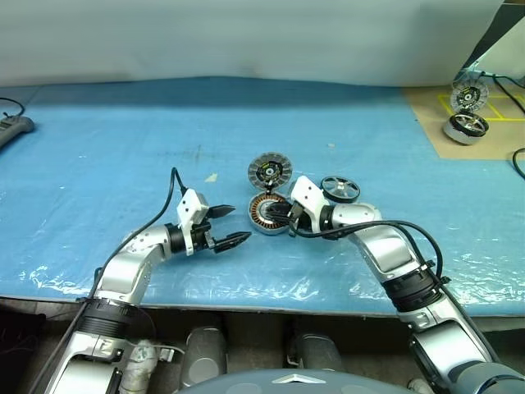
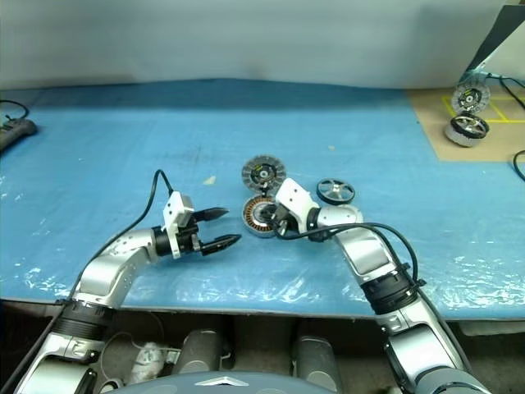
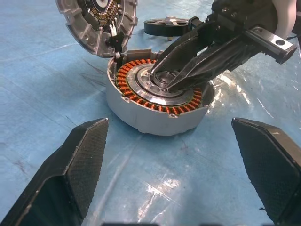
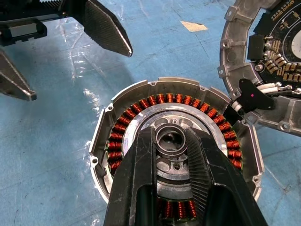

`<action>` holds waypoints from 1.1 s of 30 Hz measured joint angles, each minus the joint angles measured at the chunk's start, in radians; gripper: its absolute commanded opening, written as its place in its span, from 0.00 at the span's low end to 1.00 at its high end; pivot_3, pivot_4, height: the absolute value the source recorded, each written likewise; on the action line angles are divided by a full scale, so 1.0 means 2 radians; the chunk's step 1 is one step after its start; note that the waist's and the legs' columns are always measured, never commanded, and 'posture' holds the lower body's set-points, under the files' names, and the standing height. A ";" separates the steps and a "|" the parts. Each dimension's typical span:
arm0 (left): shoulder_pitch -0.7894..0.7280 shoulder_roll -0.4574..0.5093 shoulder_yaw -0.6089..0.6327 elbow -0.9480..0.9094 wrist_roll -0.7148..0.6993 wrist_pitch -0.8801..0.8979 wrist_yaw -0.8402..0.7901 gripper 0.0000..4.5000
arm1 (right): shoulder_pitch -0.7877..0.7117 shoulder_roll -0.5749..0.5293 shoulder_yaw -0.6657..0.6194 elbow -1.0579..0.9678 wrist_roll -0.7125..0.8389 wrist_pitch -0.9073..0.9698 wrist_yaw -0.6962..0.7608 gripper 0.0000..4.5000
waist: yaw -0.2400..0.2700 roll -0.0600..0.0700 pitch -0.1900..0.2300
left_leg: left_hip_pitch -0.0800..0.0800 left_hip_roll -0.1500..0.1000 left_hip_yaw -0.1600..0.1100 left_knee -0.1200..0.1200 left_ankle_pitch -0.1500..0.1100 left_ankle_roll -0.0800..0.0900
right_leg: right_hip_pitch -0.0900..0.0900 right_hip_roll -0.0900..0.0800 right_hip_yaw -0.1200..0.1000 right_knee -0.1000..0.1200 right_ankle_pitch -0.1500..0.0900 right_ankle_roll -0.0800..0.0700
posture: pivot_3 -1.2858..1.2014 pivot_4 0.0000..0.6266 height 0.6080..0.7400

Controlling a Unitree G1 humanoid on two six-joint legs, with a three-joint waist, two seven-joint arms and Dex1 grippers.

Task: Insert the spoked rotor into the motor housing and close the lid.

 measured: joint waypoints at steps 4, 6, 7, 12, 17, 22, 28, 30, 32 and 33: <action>-0.001 0.002 0.001 0.002 0.000 -0.004 0.000 1.00 | 0.000 0.003 -0.001 0.003 0.000 -0.002 -0.001 0.12 | 0.000 0.000 0.000 | 0.000 0.000 0.000 0.000 0.000 0.000 | 0.000 0.000 0.000 0.000 0.000 0.000 | 0.52 0.24 1.00; -0.001 0.002 0.001 0.001 0.000 -0.004 0.000 1.00 | 0.000 0.004 -0.001 0.003 0.000 -0.001 -0.001 0.12 | 0.000 0.000 0.000 | 0.000 0.000 0.000 0.000 0.000 0.000 | 0.000 0.000 0.000 0.000 0.000 0.000 | 0.52 0.24 1.00; -0.001 0.002 0.001 0.001 0.000 -0.004 0.000 1.00 | 0.000 0.004 -0.002 0.003 0.001 0.001 -0.001 0.12 | 0.000 0.000 0.000 | 0.000 0.000 0.000 0.000 0.000 0.000 | 0.000 0.000 0.000 0.000 0.000 0.000 | 0.52 0.24 1.00; -0.001 0.004 0.001 0.001 -0.001 -0.004 -0.004 1.00 | 0.000 0.005 -0.006 0.001 0.006 0.008 0.000 0.12 | 0.000 0.000 0.000 | 0.000 0.000 0.000 0.000 0.000 0.000 | 0.000 0.000 0.000 0.000 0.000 0.000 | 0.52 0.24 1.00; -0.001 0.005 0.001 0.001 -0.001 -0.003 -0.008 1.00 | 0.000 0.000 -0.012 0.000 0.011 0.014 0.001 0.12 | 0.000 0.000 0.000 | 0.000 0.000 0.000 0.000 0.000 0.000 | 0.000 0.000 0.000 0.000 0.000 0.000 | 0.52 0.24 1.00; -0.001 0.005 0.001 0.001 -0.001 -0.002 -0.009 1.00 | 0.000 -0.001 -0.013 0.000 0.012 0.015 0.002 0.12 | 0.000 0.000 0.000 | 0.000 0.000 0.000 0.000 0.000 0.000 | 0.000 0.000 0.000 0.000 0.000 0.000 | 0.52 0.24 1.00; -0.002 0.005 0.001 0.001 -0.001 0.001 -0.009 1.00 | 0.000 0.000 -0.011 0.000 0.009 0.012 0.000 0.12 | 0.000 0.000 0.000 | 0.000 0.000 0.000 0.000 0.000 0.000 | 0.000 0.000 0.000 0.000 0.000 0.000 | 0.52 0.24 1.00; -0.002 0.005 0.001 0.001 -0.001 0.001 -0.009 1.00 | 0.000 0.002 -0.011 0.001 0.007 0.011 -0.001 0.12 | 0.000 0.000 0.000 | 0.000 0.000 0.000 0.000 0.000 0.000 | 0.000 0.000 0.000 0.000 0.000 0.000 | 0.52 0.24 1.00; -0.002 0.005 0.001 0.000 -0.001 0.001 -0.009 1.00 | -0.001 0.003 -0.009 0.002 0.002 0.007 -0.002 0.12 | 0.000 0.000 0.000 | 0.000 0.000 0.000 0.000 0.000 0.000 | 0.000 0.000 0.000 0.000 0.000 0.000 | 0.52 0.24 1.00; -0.002 0.005 0.001 0.000 -0.001 0.001 -0.009 1.00 | -0.003 0.004 -0.008 0.004 0.001 0.006 -0.002 0.12 | 0.000 0.000 0.000 | 0.000 0.000 0.000 0.000 0.000 0.000 | 0.000 0.000 0.000 0.000 0.000 0.000 | 0.52 0.24 1.00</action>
